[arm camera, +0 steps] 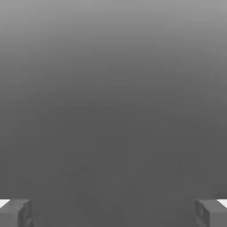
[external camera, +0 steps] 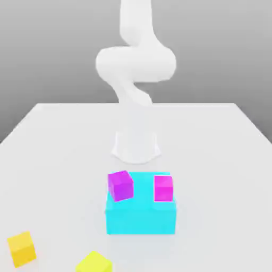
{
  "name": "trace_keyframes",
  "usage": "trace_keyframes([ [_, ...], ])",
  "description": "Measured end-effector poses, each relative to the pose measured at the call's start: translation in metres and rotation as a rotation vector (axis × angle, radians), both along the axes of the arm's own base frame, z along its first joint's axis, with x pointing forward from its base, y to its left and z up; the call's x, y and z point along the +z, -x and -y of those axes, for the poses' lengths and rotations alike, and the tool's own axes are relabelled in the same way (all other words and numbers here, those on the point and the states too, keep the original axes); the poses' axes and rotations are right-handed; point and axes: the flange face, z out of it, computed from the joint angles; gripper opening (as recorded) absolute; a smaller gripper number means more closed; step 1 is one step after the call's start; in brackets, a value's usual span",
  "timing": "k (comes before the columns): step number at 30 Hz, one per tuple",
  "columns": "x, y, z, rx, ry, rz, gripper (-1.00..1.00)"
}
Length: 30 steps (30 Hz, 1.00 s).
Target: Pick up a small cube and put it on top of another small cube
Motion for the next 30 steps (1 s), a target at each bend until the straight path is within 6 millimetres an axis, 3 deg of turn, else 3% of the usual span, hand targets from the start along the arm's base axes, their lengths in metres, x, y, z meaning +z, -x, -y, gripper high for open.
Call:
trace_keyframes([
  [7,-0.102,-0.075,0.058,-0.191,-0.105,-0.176,0.0],
  [15,-0.236,-0.116,0.131,-0.427,-0.212,-0.365,0.0],
  [20,-0.327,-0.113,0.184,-0.6,-0.274,-0.476,0.0],
  [24,-0.4,-0.102,0.21,-0.717,-0.311,-0.568,0.0],
  [28,-0.472,-0.079,0.237,-0.844,-0.345,-0.655,0.0],
  [30,-0.503,-0.074,0.242,-0.866,-0.35,-0.67,0.0],
])
